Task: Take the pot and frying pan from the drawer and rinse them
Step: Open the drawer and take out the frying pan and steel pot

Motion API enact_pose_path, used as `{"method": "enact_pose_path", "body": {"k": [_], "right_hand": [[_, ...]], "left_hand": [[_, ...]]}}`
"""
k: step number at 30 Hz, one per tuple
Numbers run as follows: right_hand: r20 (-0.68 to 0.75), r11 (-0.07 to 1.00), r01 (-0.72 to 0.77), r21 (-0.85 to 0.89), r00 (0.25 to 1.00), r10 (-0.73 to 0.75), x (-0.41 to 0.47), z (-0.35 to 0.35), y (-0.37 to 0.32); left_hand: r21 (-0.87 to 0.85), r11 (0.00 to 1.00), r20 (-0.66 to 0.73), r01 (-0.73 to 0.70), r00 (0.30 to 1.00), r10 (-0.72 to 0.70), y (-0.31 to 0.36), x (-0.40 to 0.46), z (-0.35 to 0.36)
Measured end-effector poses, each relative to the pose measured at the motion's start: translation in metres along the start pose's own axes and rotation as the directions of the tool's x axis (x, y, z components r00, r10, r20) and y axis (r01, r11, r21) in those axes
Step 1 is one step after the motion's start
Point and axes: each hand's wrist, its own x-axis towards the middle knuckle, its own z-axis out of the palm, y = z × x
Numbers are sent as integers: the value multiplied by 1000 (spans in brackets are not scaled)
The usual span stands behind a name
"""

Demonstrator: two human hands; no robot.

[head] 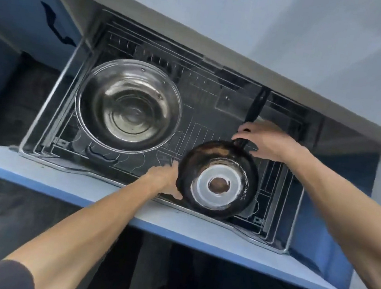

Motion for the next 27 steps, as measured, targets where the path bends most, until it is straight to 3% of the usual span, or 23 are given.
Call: {"method": "enact_pose_path", "body": {"k": [4, 8, 16, 21, 27], "right_hand": [[75, 994, 34, -100, 997, -26, 18, 6, 16], [72, 986, 135, -96, 989, -128, 27, 18, 24], [-45, 985, 173, -4, 984, -173, 29, 31, 41], [-73, 989, 106, 101, 992, -99, 18, 34, 49], [-136, 978, 30, 207, 991, -2, 6, 36, 43]], "left_hand": [[-43, 998, -47, -47, 998, 45, -7, 19, 16], [-269, 961, -35, -58, 998, 50, -12, 33, 22], [-465, 854, 13, -234, 962, 271, -26, 31, 27], [-320, 865, -146, -387, 922, 359, -35, 24, 12], [-157, 887, -229, -435, 889, 396, -54, 16, -21]]}}
